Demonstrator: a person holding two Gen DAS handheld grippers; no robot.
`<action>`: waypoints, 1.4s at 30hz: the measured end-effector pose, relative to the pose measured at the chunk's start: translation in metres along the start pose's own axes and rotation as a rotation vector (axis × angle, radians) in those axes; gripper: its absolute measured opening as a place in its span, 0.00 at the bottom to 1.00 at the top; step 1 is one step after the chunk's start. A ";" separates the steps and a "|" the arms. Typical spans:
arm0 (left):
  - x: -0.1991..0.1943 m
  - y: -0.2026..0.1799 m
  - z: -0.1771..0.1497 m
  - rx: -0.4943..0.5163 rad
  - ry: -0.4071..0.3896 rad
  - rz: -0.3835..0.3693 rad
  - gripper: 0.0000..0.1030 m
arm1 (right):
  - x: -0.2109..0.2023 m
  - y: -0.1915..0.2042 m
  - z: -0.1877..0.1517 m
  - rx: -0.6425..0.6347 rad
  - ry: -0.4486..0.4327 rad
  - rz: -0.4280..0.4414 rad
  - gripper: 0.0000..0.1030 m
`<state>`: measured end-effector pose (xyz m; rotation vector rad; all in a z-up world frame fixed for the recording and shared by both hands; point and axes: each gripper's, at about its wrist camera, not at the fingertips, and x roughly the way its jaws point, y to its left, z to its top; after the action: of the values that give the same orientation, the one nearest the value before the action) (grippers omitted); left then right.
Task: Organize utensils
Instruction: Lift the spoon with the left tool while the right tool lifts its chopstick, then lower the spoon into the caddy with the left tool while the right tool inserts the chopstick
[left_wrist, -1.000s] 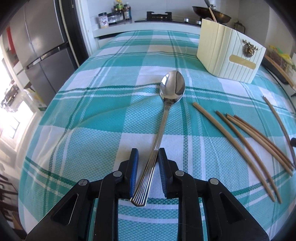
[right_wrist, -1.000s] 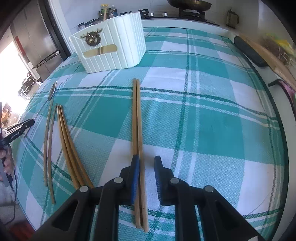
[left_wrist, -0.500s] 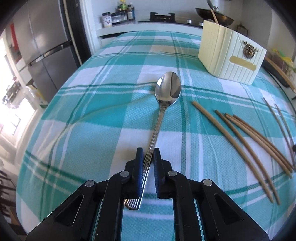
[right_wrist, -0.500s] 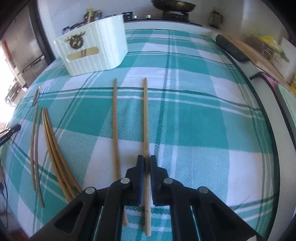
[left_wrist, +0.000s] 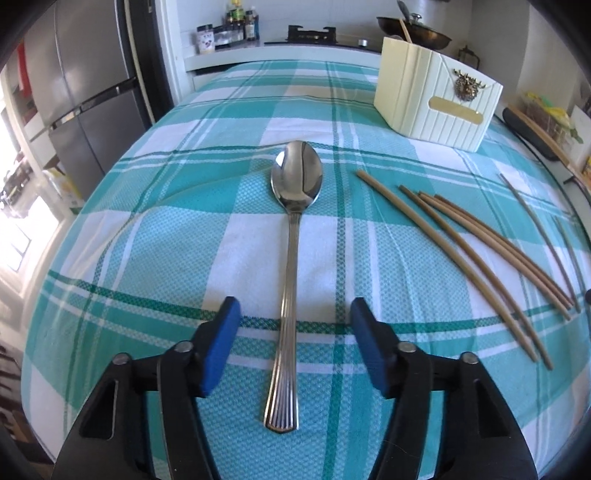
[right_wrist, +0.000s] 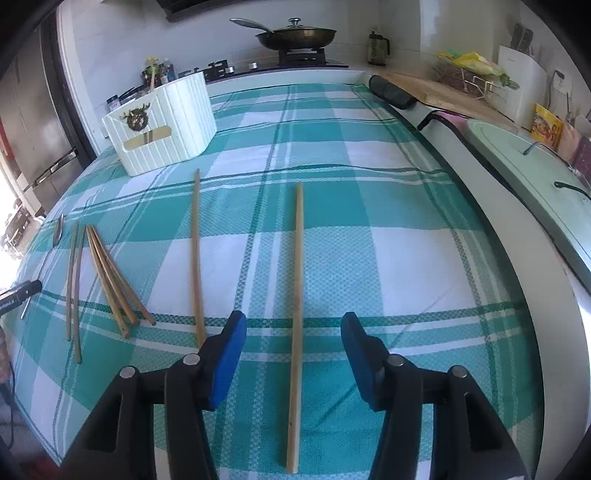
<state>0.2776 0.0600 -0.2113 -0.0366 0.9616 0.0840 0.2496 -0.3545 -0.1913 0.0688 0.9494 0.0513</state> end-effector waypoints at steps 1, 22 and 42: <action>0.001 0.001 0.001 -0.001 0.003 0.004 0.71 | 0.003 0.002 0.000 -0.014 0.003 -0.013 0.54; 0.015 0.017 0.010 0.014 0.098 -0.012 0.99 | 0.020 0.002 0.000 -0.046 -0.016 -0.062 0.63; 0.067 0.001 0.098 0.101 0.153 -0.058 0.54 | 0.071 0.011 0.084 -0.154 0.212 0.008 0.25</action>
<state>0.3959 0.0718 -0.2105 0.0221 1.1154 -0.0212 0.3587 -0.3410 -0.1991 -0.0768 1.1540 0.1416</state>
